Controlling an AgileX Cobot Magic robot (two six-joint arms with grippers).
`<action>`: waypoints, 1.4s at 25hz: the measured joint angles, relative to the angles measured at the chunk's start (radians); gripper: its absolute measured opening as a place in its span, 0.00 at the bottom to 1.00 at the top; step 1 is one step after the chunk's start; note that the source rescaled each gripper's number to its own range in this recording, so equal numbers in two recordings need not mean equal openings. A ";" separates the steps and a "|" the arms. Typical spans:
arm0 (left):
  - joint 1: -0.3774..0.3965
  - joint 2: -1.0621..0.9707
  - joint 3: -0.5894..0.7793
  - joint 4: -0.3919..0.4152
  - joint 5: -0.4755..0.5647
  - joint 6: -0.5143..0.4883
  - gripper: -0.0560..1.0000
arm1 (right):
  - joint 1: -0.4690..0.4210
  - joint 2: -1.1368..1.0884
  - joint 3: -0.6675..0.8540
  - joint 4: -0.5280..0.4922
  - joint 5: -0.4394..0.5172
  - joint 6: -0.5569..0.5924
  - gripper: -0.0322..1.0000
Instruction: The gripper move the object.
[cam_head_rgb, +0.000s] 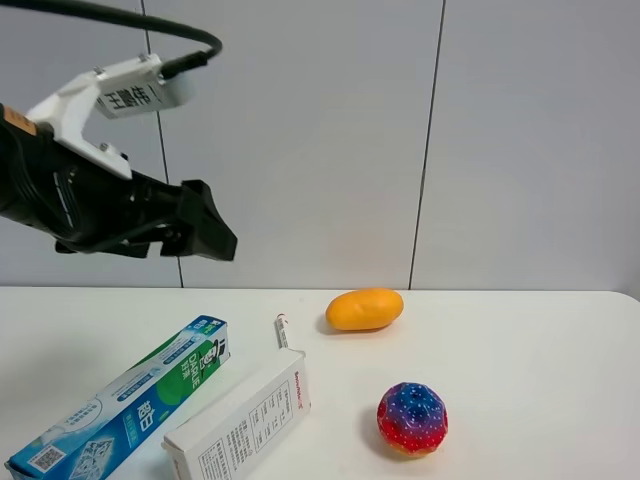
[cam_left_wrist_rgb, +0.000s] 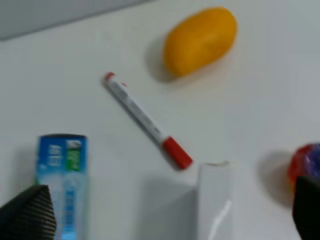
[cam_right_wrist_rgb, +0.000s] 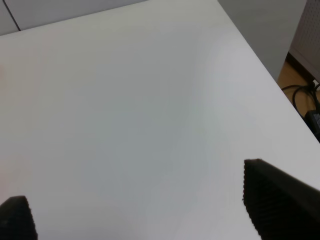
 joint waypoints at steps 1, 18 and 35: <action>0.028 -0.010 -0.007 0.015 0.026 0.000 0.96 | 0.000 0.000 0.000 0.000 0.000 0.000 1.00; 0.497 -0.107 -0.234 0.360 0.481 0.020 0.96 | 0.000 0.000 0.000 0.000 0.000 0.000 1.00; 0.577 -0.580 -0.111 0.276 0.721 0.022 0.96 | 0.000 0.000 0.000 0.000 0.000 0.000 1.00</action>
